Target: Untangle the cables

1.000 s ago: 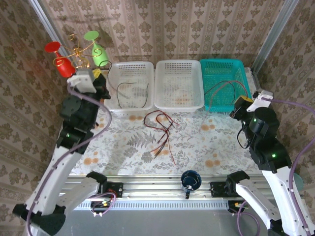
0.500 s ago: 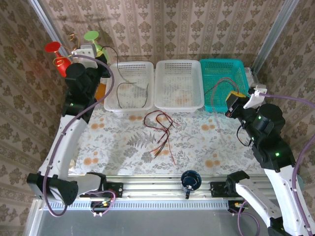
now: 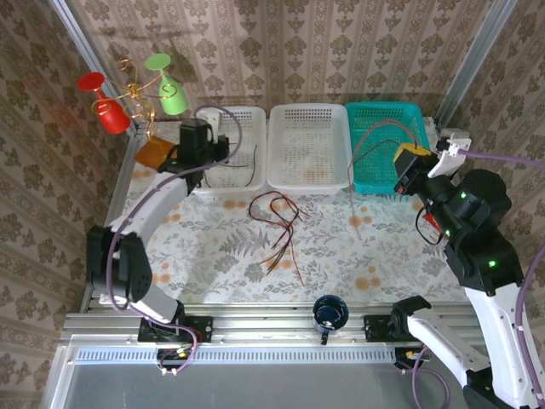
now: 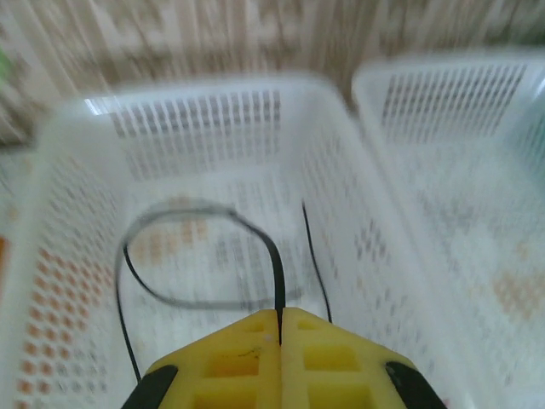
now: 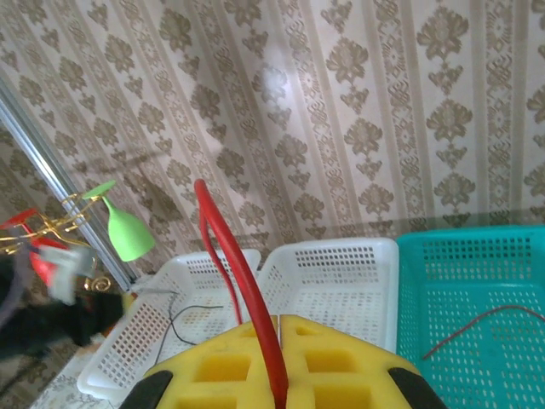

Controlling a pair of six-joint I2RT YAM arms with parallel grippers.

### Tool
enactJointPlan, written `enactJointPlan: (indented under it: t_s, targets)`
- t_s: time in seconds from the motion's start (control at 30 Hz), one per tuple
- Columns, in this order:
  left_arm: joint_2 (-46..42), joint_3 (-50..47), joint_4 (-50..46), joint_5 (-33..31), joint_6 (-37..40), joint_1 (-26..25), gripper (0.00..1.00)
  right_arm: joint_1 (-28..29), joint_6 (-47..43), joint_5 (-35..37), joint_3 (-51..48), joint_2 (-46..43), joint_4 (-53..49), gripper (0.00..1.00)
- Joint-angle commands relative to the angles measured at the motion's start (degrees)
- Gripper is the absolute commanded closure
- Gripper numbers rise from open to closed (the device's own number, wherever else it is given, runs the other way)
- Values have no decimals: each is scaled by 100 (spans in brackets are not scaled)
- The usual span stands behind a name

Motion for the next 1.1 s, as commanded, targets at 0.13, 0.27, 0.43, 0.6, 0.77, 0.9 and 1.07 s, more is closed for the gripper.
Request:
enactJointPlan:
  t_s: [0.13, 0.27, 0.43, 0.6, 0.77, 0.9, 1.07]
  targets:
    - [898, -100, -401, 113, 106, -59, 100, -17, -141, 100, 655, 300, -283, 100]
    - [1502, 463, -1021, 466, -2, 47, 100, -19, -184, 140, 642, 244, -462, 100]
    - [1352, 691, -1148, 223, 177, -20, 64, -24, -163, 250, 633, 176, -518, 100]
    - [672, 571, -970, -159, 427, -93, 31, -24, -128, 615, 689, 335, -680, 100]
    - [-93, 400, -840, -19, 503, -177, 29, -18, 49, 1080, 523, 540, -28, 100]
    - [-724, -13, -630, 104, 503, -393, 29, -17, -54, 1436, 674, 943, 379, 100]
    - [-1268, -561, -385, 104, 198, -882, 29, -22, -547, 1756, 1195, 1436, 585, 100]
